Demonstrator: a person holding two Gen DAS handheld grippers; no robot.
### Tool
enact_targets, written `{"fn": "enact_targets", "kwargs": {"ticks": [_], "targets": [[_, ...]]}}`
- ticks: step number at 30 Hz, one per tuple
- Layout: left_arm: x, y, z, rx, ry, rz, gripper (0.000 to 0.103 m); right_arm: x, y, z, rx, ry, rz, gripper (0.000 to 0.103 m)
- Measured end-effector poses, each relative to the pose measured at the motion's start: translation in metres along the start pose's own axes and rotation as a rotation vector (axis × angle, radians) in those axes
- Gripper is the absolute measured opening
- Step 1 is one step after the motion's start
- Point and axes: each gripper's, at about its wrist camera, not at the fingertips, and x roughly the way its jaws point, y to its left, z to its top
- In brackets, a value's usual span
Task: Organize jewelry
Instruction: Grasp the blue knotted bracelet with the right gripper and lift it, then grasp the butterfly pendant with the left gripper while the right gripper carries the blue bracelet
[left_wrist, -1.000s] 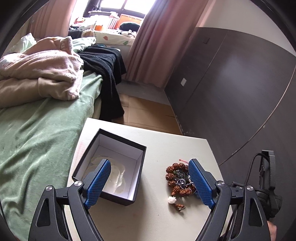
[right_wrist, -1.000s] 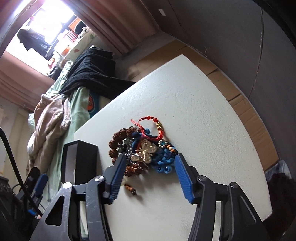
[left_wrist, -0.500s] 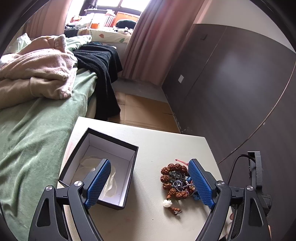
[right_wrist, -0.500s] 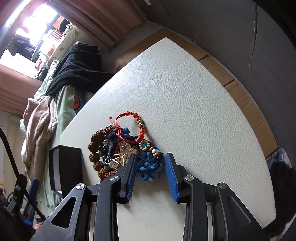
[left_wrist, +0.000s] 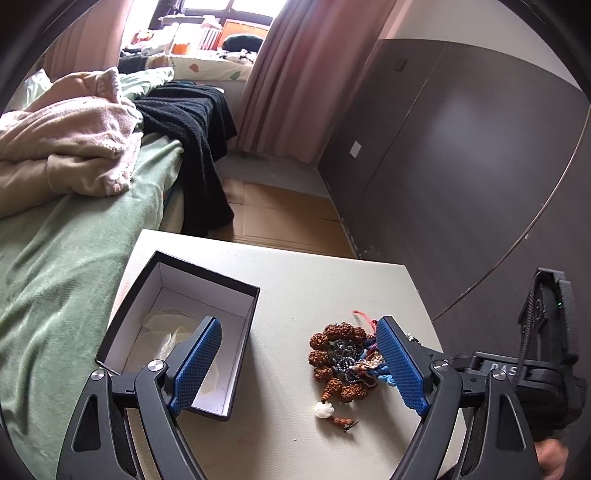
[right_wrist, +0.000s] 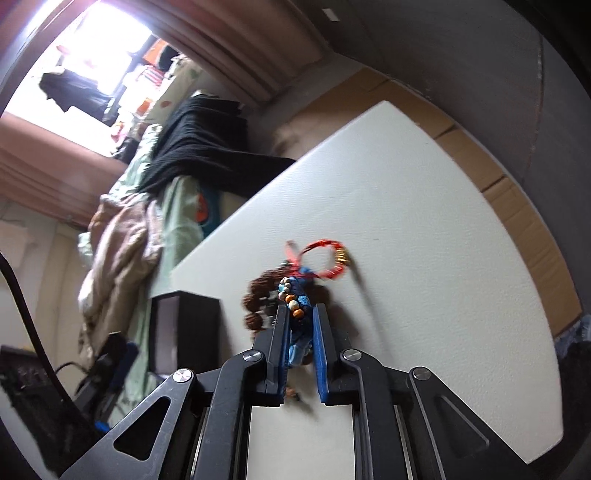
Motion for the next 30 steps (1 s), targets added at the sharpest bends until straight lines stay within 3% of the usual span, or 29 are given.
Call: {"fn": "enact_targets", "kwargs": {"ticks": [5, 12, 20, 26, 30], "targets": [[0.003, -0.004, -0.001, 0.007, 0.0, -0.001, 0.086, -0.007, 0.011, -0.001, -0.019, 0.002, 0.109, 0.014], [0.005, -0.01, -0.003, 0.017, -0.001, -0.012, 0.084, -0.022, 0.009, 0.001, -0.028, -0.033, 0.095, 0.014], [0.026, -0.023, -0.008, 0.058, 0.067, -0.002, 0.065, -0.046, 0.004, 0.005, -0.008, -0.091, 0.114, 0.014], [0.057, -0.026, -0.015, 0.064, 0.173, 0.004, 0.054, -0.059, -0.002, 0.007, 0.016, -0.126, 0.143, 0.014], [0.072, -0.029, -0.018, 0.106, 0.19, 0.059, 0.054, -0.058, -0.006, 0.009, 0.03, -0.122, 0.143, 0.014]]}}
